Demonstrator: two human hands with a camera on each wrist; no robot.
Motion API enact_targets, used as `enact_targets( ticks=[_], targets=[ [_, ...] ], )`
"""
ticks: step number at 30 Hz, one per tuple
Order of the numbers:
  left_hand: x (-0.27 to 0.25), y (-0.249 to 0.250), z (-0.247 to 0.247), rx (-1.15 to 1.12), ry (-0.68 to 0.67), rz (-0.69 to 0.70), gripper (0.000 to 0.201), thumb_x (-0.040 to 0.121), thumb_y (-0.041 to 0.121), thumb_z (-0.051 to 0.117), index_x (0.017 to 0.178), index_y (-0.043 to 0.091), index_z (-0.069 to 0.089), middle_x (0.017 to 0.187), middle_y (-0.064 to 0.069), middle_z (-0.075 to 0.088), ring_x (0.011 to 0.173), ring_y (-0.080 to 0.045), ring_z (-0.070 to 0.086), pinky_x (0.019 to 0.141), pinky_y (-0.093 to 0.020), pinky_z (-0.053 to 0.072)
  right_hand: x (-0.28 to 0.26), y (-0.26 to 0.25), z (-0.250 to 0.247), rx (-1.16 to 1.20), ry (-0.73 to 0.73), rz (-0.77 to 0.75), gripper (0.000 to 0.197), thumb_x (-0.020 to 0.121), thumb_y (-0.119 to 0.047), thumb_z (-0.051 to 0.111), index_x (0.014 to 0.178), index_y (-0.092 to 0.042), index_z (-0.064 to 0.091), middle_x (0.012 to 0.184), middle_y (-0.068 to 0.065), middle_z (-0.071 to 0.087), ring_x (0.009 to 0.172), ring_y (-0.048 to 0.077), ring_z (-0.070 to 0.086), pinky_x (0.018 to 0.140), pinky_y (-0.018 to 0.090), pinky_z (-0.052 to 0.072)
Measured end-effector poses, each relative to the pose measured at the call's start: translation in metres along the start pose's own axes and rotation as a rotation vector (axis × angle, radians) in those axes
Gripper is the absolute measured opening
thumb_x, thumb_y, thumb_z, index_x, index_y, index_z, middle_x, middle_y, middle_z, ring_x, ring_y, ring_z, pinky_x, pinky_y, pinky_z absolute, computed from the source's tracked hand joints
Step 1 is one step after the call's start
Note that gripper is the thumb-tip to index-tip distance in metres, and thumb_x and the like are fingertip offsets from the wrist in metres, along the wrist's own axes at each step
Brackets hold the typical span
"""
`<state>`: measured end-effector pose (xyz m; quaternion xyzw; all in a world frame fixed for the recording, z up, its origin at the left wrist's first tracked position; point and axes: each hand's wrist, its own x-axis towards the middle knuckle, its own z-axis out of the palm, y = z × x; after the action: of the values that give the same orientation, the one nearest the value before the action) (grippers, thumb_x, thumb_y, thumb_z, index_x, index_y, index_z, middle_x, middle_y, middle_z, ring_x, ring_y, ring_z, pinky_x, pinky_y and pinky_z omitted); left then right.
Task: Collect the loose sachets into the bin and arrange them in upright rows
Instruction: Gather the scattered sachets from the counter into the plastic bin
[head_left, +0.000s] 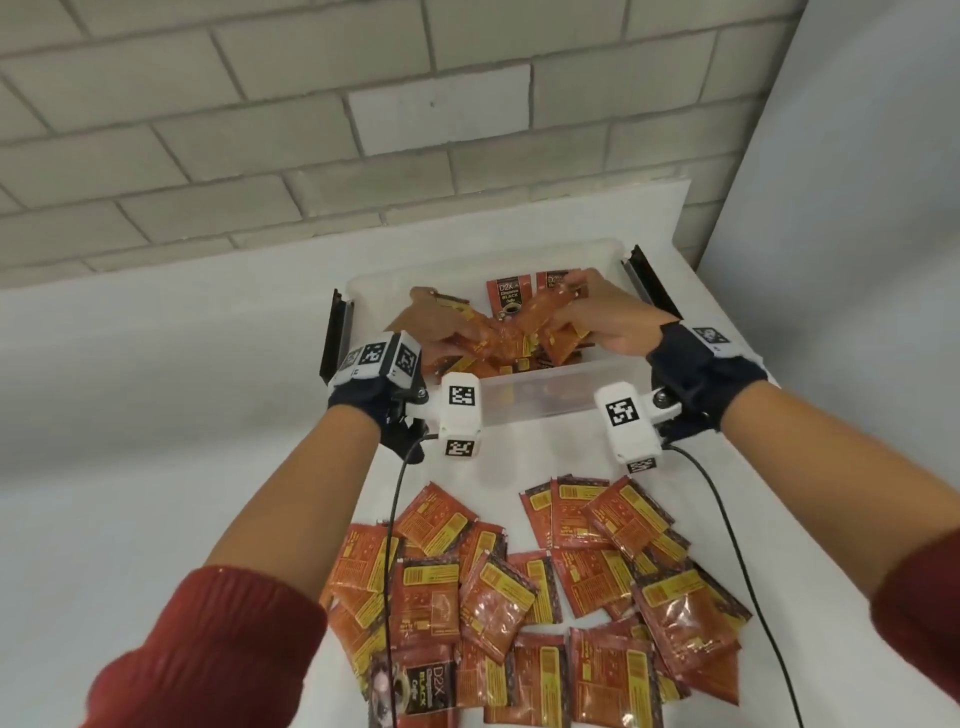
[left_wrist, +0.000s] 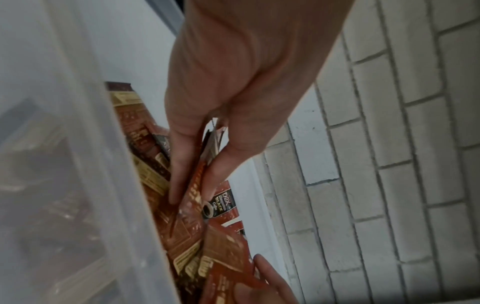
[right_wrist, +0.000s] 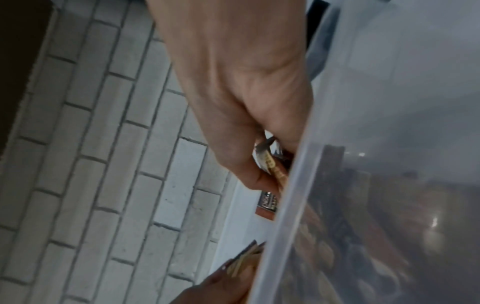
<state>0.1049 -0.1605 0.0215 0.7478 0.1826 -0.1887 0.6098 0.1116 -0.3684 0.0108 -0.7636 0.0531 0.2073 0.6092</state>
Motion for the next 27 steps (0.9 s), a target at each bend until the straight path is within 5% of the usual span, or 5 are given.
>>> enact_targets(
  ticks=[2,6,12,20,27],
  targets=[
    [0.019,-0.006,-0.001,0.091,-0.005,-0.012,0.145,0.026,0.014,0.097,0.139,0.025,0.008,0.122,-0.014,0.060,0.102,-0.033,0.064,0.086,-0.048,0.055,0.005,0.004,0.002,0.002,0.017,-0.016,0.078,0.077,0.018,0.062,0.141,-0.008,0.026,0.107,0.008,0.055,0.092,0.022,0.060,0.075,0.038,0.055],
    [0.029,-0.007,0.002,0.257,-0.063,0.003,0.167,0.026,0.020,0.099,0.146,0.037,-0.016,0.143,-0.012,0.044,0.123,-0.036,0.048,0.099,-0.055,0.044,0.013,0.009,0.001,-0.038,-0.021,-0.028,0.105,0.066,0.009,0.076,0.150,-0.017,0.018,0.132,0.012,0.051,0.118,0.028,0.054,0.096,0.047,0.050],
    [-0.010,0.009,0.004,0.453,-0.087,0.066,0.119,0.067,0.005,0.083,0.152,0.027,0.002,0.156,-0.015,0.020,0.137,-0.036,0.031,0.110,-0.051,0.033,0.003,0.000,-0.009,-0.283,-0.012,-0.098,0.069,0.075,0.000,0.075,0.137,-0.011,0.045,0.128,0.006,0.055,0.120,0.026,0.052,0.103,0.041,0.045],
    [-0.095,-0.004,-0.012,0.401,0.010,0.328,0.037,0.082,0.007,0.070,0.117,0.016,0.059,0.106,0.001,0.061,0.101,-0.016,0.059,0.079,-0.021,0.046,-0.077,-0.008,-0.018,-0.441,0.051,-0.296,0.016,0.084,-0.020,0.071,0.098,-0.019,0.065,0.102,-0.004,0.064,0.096,0.010,0.059,0.078,0.020,0.042],
    [-0.135,-0.076,-0.018,0.809,-0.178,0.209,0.027,0.088,0.015,0.065,0.112,0.026,0.060,0.112,0.004,0.061,0.099,-0.010,0.057,0.072,-0.019,0.045,-0.127,0.051,0.019,-0.980,-0.327,-0.075,0.059,0.079,-0.041,0.074,0.129,-0.025,0.047,0.128,-0.004,0.051,0.118,0.016,0.048,0.097,0.033,0.043]
  ],
)
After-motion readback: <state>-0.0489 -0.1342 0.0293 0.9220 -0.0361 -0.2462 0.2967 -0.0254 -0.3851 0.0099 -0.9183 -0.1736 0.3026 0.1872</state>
